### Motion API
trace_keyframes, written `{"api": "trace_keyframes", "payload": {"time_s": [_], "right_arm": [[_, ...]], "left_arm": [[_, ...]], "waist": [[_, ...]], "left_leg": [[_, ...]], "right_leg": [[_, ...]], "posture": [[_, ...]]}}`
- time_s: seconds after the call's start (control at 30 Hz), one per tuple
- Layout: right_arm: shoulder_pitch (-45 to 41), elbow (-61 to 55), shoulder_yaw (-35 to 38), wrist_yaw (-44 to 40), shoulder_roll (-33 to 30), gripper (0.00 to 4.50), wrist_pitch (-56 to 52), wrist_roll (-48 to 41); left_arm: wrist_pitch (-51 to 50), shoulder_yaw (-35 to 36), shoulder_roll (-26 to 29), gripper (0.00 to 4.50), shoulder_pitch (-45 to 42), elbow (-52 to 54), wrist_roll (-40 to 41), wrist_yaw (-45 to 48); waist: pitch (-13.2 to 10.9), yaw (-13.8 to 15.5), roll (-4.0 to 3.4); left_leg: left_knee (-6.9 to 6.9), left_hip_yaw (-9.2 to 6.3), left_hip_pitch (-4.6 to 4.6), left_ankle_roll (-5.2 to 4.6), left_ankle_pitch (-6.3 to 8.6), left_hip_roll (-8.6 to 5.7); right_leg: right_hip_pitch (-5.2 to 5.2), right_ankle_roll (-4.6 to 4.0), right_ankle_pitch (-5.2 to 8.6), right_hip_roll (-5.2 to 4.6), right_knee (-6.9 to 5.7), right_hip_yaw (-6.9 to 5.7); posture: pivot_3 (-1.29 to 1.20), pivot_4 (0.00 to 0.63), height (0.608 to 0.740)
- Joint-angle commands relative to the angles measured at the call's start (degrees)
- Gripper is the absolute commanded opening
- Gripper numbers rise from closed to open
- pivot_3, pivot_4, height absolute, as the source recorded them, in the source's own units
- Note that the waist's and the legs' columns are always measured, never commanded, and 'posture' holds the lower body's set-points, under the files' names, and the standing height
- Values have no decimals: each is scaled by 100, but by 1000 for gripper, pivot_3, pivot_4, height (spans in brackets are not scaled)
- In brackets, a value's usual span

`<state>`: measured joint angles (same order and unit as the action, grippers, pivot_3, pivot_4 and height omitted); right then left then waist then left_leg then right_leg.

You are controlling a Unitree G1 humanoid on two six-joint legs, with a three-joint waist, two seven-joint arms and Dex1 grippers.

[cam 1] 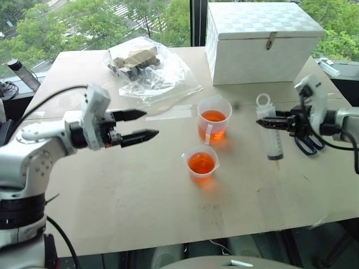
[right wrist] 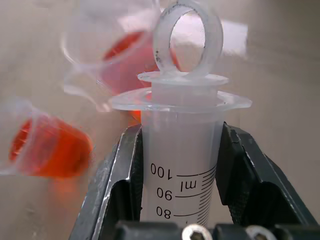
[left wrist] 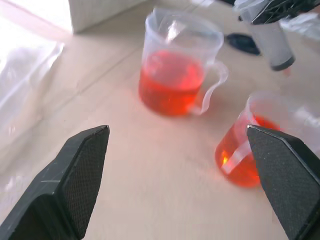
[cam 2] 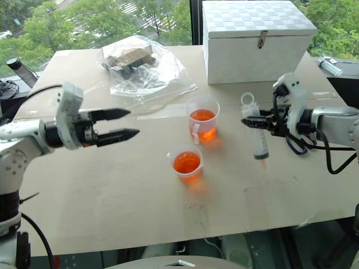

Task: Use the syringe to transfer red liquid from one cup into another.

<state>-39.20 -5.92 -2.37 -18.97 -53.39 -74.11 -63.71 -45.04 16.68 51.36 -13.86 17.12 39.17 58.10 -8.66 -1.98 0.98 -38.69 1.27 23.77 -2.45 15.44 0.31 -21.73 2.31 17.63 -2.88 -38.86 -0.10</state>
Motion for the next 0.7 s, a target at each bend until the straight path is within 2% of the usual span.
{"api": "trace_keyframes", "payload": {"time_s": [0.03, 0.1, 0.17, 0.2, 0.33, 0.43, 0.53, 0.63, 0.7], "right_arm": [[-295, 555, -412, 27, 321, 1591, 67, 939], [-352, 905, -737, -130, 521, 1591, 393, 1537], [-358, 1160, -800, -438, 693, 2601, 1099, 2049], [-335, 1184, -740, -535, 730, 2763, 1340, 2170], [194, 704, -154, -1455, 470, 4465, 2155, 2304], [1062, 90, 603, -2003, 233, 4465, 2655, 2179], [2061, -598, 1387, -2542, 373, 4465, 3394, 2043], [3763, -1597, 2041, -3270, 534, 4465, 4289, 2183], [4966, -1980, 2183, -3666, 760, 4465, 5011, 2527]], "left_arm": [[701, -60, -266, 4452, 303, 343, -477, -409], [994, -160, -558, 4452, 421, 291, -693, -689], [1156, -259, -819, 4500, 667, 324, -816, -858], [1200, -282, -873, 4500, 790, 366, -847, -893], [1328, -194, -948, 4500, 1304, 563, -903, -972], [1440, -140, -1074, 4500, 1684, 675, -951, -1156], [1525, -140, -1209, 4500, 2013, 879, -930, -1278], [1794, -149, -1332, 4500, 2527, 1042, -1085, -1297], [2196, -156, -1365, 4500, 2979, 1061, -1317, -1209]], "waist": [[-1, 34, -1], [0, 85, -1], [2, 147, 5], [5, 151, 5], [3, 156, 4], [4, 218, 2], [4, 247, 2], [9, 275, 2], [20, 287, -5]], "left_leg": [[0, 0, 2, 0, 0, 0], [-1, 2, 4, -1, 0, 0], [-2, 0, 7, -1, 1, -1], [-2, -1, 8, -2, 1, -1], [1, 2, 8, -5, 4, -2], [10, -6, 10, -6, 5, -2], [13, -3, 9, -12, 9, -2], [15, -4, 2, -31, 20, -2], [21, -8, -6, -33, 21, -1]], "right_leg": [[-1, 0, 0, -1, -2, 0], [-1, 1, 0, -2, 0, -1], [-1, 1, -1, -2, 1, -4], [-1, 1, -1, -3, 2, -6], [-2, 2, -1, -6, 4, -5], [-1, 2, -1, -8, 8, -13], [5, 2, -1, -12, 15, -11], [5, 2, -1, -10, 13, -11], [15, 1, 0, -10, 17, -14]], "posture": [[0, 150, 740], [0, 150, 740], [0, 150, 740], [0, 150, 740], [0, 150, 740], [0, 150, 740], [0, 150, 740], [0, 150, 740], [0, 150, 740]]}}
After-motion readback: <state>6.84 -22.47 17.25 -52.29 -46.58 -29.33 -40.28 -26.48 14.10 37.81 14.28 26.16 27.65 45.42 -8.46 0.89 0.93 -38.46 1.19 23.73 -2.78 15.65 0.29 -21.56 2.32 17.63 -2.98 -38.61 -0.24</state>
